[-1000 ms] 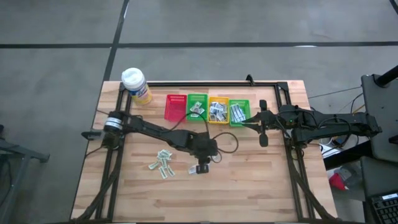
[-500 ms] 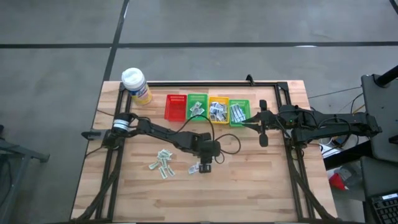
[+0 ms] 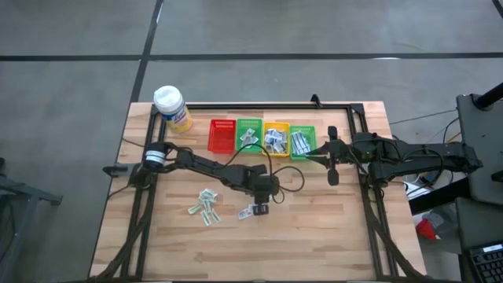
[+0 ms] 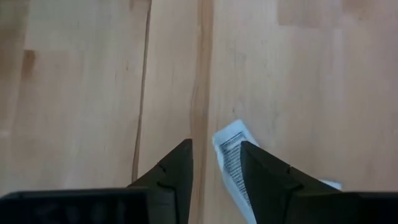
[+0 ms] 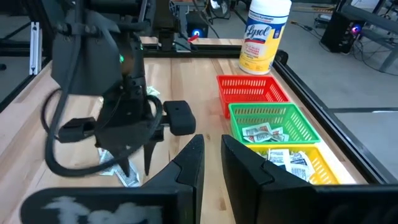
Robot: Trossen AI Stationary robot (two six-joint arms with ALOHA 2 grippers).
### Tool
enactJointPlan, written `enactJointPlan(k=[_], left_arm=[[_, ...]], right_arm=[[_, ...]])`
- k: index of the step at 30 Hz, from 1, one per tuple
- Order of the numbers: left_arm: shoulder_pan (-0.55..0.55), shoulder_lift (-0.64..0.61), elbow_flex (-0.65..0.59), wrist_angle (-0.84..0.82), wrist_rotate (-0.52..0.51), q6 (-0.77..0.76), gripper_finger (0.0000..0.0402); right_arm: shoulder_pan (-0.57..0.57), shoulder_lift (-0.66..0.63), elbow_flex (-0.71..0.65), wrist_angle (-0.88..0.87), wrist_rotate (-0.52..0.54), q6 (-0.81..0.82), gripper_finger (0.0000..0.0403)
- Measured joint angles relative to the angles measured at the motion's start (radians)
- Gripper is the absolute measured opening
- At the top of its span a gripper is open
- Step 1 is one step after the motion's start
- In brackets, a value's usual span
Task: Pick & Place First Aid Supplies
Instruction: Put the orange ointment pack into the left green bin
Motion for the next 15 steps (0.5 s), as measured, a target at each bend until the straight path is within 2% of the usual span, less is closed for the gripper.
enactJointPlan(k=[15], left_arm=[[0.000,0.080,0.004,0.012,0.001,-0.039,0.0126]], right_arm=[[0.000,0.000,0.000,0.000,0.000,0.000,0.0052]])
